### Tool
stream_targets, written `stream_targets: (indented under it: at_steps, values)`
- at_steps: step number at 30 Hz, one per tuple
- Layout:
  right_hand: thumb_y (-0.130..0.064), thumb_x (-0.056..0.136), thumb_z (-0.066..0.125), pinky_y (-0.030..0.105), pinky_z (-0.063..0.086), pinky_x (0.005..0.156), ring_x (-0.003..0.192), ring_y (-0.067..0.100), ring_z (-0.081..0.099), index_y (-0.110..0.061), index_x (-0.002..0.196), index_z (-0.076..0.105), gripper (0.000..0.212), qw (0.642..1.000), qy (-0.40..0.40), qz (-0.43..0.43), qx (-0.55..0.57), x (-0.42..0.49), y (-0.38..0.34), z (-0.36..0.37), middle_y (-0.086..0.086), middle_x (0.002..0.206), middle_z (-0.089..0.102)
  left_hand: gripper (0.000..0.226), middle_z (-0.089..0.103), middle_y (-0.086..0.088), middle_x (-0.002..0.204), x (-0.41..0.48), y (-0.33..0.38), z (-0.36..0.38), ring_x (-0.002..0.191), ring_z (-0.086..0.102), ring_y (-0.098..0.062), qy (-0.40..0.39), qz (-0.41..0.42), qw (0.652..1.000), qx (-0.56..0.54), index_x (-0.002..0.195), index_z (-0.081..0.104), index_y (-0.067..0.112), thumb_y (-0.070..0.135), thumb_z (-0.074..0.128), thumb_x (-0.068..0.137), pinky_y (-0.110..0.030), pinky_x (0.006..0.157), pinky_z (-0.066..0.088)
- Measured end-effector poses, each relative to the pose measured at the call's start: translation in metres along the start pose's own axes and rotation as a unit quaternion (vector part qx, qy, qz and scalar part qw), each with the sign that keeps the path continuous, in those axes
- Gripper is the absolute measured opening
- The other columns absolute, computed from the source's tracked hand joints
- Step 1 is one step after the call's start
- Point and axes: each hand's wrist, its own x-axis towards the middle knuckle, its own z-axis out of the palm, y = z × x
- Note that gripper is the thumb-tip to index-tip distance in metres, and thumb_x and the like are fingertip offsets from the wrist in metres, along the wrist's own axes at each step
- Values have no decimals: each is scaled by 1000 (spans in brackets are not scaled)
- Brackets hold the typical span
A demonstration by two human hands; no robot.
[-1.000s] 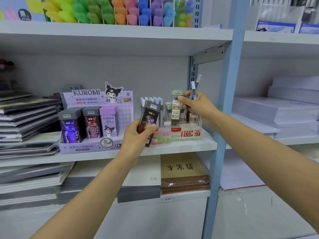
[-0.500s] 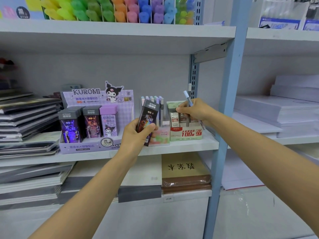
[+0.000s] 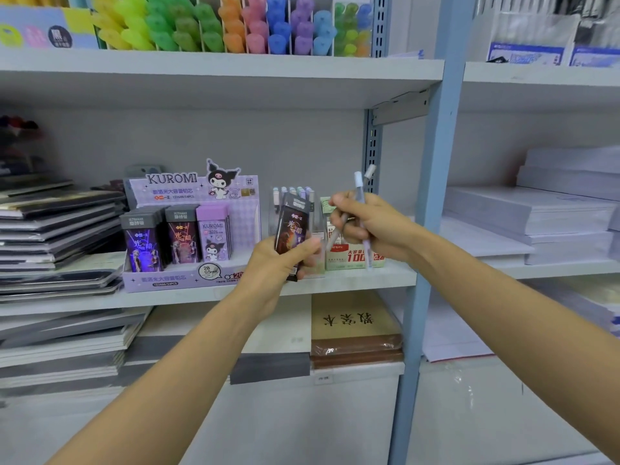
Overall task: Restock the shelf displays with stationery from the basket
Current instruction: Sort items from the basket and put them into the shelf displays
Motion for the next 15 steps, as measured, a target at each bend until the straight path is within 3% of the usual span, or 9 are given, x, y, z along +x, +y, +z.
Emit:
stream_targets:
  at_steps: [4, 7, 10, 15]
  values:
    - [-20, 101, 46, 14, 30, 39, 39, 4, 33, -8, 82, 59, 26, 1000, -29, -2, -9, -9, 10, 21, 9, 74, 56, 42, 69, -7, 75, -11, 0, 9, 58, 60, -12, 6, -14, 999, -36, 96, 68, 7, 26, 82, 62, -20, 48, 45]
    - [-25, 100, 48, 14, 31, 38, 39, 3, 33, -2, 98, 59, 26, 999, 45, -25, 1, -8, 5, 25, 8, 77, 54, 46, 72, -8, 78, -16, 2, 3, 55, 60, -12, 14, -14, 999, -31, 98, 68, 5, 23, 83, 58, -20, 48, 46]
    - [-25, 100, 49, 15, 30, 38, 37, 3, 32, -2, 100, 61, 26, 992, 112, -54, 7, -7, -2, 19, -6, 56, 54, 54, 74, -6, 77, -20, 5, -7, 55, 60, -11, 12, -15, 999, -32, 103, 67, 2, 21, 83, 55, -19, 48, 48]
    - [-29, 98, 53, 16, 29, 39, 38, 5, 29, -4, 102, 66, 29, 995, 74, -48, -36, -11, 2, 28, -9, 44, 40, 52, 68, -6, 65, -25, 3, -15, 56, 56, -17, -26, -4, 1000, -10, 105, 66, 3, 23, 82, 60, -22, 56, 48]
